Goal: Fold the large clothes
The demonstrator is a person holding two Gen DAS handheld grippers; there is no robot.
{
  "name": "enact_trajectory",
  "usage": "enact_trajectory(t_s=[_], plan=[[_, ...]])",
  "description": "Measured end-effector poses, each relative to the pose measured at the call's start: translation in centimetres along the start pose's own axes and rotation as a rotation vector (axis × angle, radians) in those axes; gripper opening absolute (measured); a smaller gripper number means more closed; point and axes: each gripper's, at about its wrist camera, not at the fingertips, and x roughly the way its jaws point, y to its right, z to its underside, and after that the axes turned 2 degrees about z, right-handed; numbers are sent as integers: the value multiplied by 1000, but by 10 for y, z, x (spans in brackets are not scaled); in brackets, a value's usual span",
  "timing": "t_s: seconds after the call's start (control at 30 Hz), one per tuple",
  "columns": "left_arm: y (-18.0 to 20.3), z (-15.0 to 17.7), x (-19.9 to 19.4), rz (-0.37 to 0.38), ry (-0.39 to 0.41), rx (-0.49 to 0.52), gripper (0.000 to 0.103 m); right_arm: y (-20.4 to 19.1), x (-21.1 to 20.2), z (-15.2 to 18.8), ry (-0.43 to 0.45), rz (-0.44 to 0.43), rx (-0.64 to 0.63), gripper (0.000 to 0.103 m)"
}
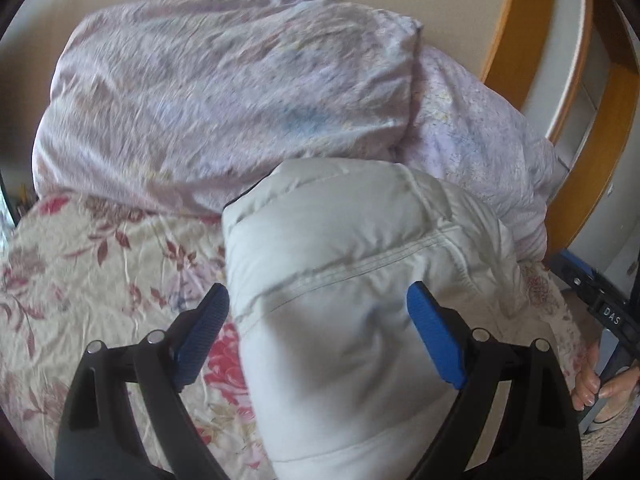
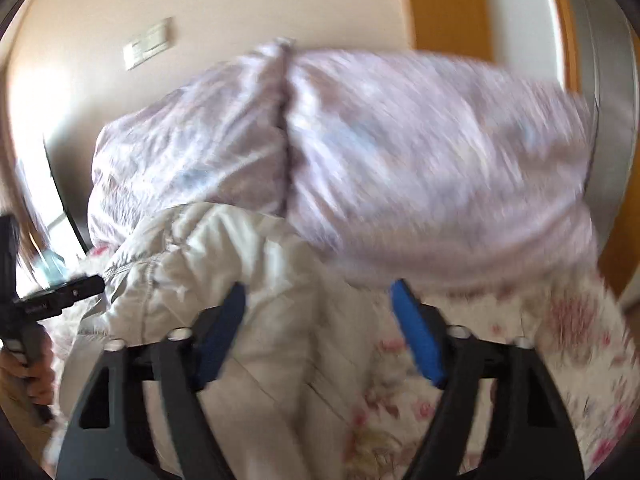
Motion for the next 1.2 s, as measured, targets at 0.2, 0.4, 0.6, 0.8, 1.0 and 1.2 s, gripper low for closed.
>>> enact_trajectory(t_s=[0.2, 0.4, 0.6, 0.8, 1.0, 1.2], plan=[[43, -9, 34, -105, -33, 184, 90, -56, 40, -8, -16, 20, -188, 31], [60, 0, 57, -159, -31, 257, 92, -41, 82, 23, -133, 84, -193, 25], [61, -1, 81, -166, -47, 242, 95, -23, 111, 29, -197, 44, -116, 23], [57, -1, 95, -153, -61, 224, 97, -15, 128, 35, -246, 9, -86, 23], [56, 4, 102, -154, -41, 210, 100, -10, 129, 38, -242, -8, -64, 23], [54, 5, 107, -148, -29, 196, 101, -10, 133, 36, -234, -12, -57, 23]])
